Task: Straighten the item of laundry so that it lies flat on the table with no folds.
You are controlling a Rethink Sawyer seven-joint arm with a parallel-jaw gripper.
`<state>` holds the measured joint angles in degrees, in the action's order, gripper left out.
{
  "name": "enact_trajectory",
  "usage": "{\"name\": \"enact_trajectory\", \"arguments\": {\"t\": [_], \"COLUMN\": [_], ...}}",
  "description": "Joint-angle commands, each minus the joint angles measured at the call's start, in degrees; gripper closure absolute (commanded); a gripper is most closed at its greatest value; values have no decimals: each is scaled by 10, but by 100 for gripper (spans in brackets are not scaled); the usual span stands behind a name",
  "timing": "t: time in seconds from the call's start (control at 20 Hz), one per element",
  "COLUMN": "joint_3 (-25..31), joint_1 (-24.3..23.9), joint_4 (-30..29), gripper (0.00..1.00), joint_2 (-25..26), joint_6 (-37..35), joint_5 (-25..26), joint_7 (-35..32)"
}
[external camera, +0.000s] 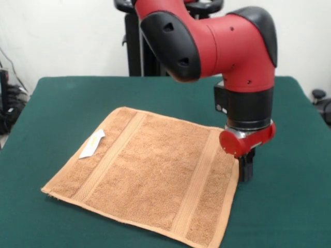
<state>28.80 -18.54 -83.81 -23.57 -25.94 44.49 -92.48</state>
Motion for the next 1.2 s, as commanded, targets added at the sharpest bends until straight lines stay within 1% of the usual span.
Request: {"name": "enact_trajectory", "arguments": {"t": [0.05,0.2,0.35,0.5,0.6,0.7,0.85,1.2], "joint_3": [-22,-33,-40,-40,-36,-46,-48,-38], "joint_1": [13,10,2,-6,-17,-10,-9,-11], "joint_4": [-55,-63,-76,-97,-114,-120,-120,-113], "gripper": [100,100,100,100,100,100,100,100], "joint_2": [-78,-95,-109,-127,-150,-161,-162,-158], "joint_6": [-70,-56,-56,-31,-31,-39,-38,-45], "joint_5": [-45,-58,-69,-79,-88,-92,-98,-120], "joint_7": [-44,-62,-60,-64,-51,-55,-57,-36]}}
